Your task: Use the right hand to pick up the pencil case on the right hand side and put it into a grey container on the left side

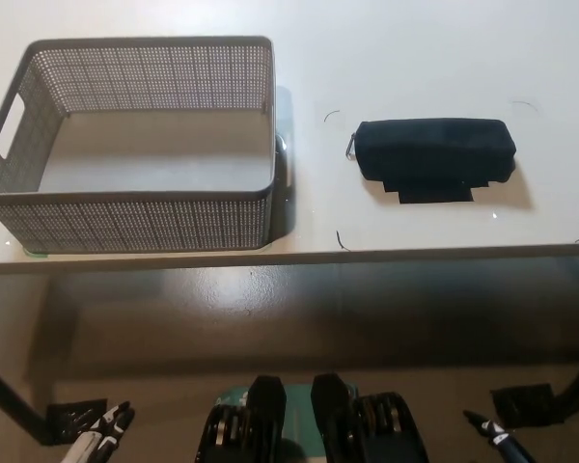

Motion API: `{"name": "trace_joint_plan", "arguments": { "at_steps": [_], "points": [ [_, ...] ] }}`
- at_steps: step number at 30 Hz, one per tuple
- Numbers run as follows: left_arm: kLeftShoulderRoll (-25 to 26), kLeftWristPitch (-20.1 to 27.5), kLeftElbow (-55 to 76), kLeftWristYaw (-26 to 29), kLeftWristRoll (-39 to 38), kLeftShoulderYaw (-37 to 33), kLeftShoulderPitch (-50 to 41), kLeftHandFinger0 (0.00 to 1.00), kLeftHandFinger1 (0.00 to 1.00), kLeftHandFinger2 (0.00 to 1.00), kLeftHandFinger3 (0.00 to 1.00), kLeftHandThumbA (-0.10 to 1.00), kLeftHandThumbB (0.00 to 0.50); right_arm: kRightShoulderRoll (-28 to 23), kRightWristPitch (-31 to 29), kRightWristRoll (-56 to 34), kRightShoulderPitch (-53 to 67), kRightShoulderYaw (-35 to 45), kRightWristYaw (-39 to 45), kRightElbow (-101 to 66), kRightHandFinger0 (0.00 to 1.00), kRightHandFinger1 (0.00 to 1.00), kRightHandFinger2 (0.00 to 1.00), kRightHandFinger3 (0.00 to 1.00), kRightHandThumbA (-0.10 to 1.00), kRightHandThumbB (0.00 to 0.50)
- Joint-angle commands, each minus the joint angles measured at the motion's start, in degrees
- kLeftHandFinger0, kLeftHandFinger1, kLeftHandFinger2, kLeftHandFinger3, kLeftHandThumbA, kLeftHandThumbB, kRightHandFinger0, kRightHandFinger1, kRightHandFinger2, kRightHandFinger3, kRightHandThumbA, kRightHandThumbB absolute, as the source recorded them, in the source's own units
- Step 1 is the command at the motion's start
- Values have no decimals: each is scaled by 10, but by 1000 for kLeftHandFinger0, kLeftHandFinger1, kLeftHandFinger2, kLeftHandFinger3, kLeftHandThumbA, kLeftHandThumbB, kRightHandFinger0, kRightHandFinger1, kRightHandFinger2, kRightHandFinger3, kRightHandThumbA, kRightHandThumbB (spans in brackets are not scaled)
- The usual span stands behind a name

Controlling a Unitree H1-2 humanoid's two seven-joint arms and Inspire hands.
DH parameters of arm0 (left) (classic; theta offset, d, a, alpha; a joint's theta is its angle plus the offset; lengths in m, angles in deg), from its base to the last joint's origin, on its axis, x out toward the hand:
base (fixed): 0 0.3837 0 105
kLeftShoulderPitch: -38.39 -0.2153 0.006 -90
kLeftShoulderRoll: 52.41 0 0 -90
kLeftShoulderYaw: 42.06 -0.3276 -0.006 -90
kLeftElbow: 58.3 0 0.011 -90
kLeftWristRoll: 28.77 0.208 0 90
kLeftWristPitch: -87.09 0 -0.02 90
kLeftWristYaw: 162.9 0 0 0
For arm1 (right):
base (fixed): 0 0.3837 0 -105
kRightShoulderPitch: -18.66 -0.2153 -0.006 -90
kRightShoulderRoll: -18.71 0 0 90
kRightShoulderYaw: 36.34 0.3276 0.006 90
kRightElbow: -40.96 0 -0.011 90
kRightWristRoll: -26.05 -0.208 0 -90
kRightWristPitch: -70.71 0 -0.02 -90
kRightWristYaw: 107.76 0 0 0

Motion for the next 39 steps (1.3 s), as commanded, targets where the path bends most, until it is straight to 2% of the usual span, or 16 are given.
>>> {"name": "trace_joint_plan", "arguments": {
  "at_steps": [1,2,6,11,14,17,21,22,23,24,26,29,34,39],
  "points": [
    [14,71,-3,-7,1,6,16,1000,1000,1000,1000,1000,330,-27,-27,-18,35,44,-9,-129,1000,1000,1000,1000,1000,371],
    [14,68,-1,-4,4,6,15,1000,1000,1000,1000,1000,325,-33,-13,-15,47,51,-5,-167,1000,1000,1000,1000,1000,387],
    [16,62,2,-6,5,6,13,1000,1000,1000,1000,1000,319,-45,29,-15,82,71,9,-276,1000,1000,1000,1000,1000,394],
    [14,66,-3,-6,4,7,17,1000,1000,1000,1000,1000,304,-51,44,3,106,93,1,-352,1000,1000,1000,1000,1000,406],
    [14,57,6,-3,9,6,15,1000,1000,1000,1000,1000,302,-57,42,10,115,111,-2,-394,1000,1000,1000,1000,1000,395],
    [17,59,7,-6,9,5,17,1000,1000,1000,1000,1000,275,-65,37,8,116,130,-1,-428,1000,1000,1000,1000,1000,409],
    [20,50,17,-5,12,6,12,1000,1000,1000,1000,1000,291,-73,43,9,115,152,1,-466,1000,1000,1000,1000,1000,418],
    [21,50,19,-4,16,6,9,1000,1000,1000,1000,1000,290,-77,42,12,113,157,2,-473,1000,1000,1000,1000,1000,407],
    [22,48,21,-2,17,7,8,1000,1000,1000,1000,1000,292,-78,47,12,110,162,3,-479,1000,1000,1000,1000,1000,427],
    [23,45,23,-1,19,7,6,1000,1000,1000,1000,1000,290,-80,54,13,106,167,4,-487,1000,1000,1000,1000,1000,436],
    [23,45,26,-7,12,9,4,1000,1000,1000,1000,1000,293,-87,70,8,97,179,12,-507,1000,1000,1000,1000,1000,423],
    [24,48,24,-7,14,9,5,1000,1000,1000,1000,1000,292,-96,66,0,70,195,15,-520,1000,1000,1000,1000,1000,384],
    [22,41,21,-9,10,11,6,1000,1000,1000,1000,1000,301,-118,110,6,0,201,40,-534,1000,1000,1000,1000,927,455],
    [23,39,25,-11,6,15,1,1000,1000,1000,1000,1000,301,-137,152,45,-78,187,64,-540,1000,1000,1000,1000,934,459]
  ]
}}
